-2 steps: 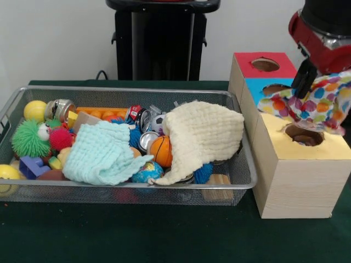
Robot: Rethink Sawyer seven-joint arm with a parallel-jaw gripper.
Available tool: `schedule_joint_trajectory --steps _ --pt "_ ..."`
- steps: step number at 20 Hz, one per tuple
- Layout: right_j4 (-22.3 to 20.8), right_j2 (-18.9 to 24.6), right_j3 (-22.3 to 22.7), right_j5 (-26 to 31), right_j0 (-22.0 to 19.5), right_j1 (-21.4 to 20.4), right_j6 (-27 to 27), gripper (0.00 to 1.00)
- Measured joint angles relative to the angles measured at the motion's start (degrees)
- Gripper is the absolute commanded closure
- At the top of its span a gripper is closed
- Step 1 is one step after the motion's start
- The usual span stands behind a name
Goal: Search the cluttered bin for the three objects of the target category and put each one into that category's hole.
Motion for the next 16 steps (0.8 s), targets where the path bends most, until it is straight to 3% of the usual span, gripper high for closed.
schedule_joint_trajectory --steps 7,16 --pt "-0.19 0.00 -0.33 -2.53 -1.40 -2.52 0.00 1.00" --pt "-0.42 0.01 -0.33 -10.01 -1.62 -1.71 0.00 1.00"
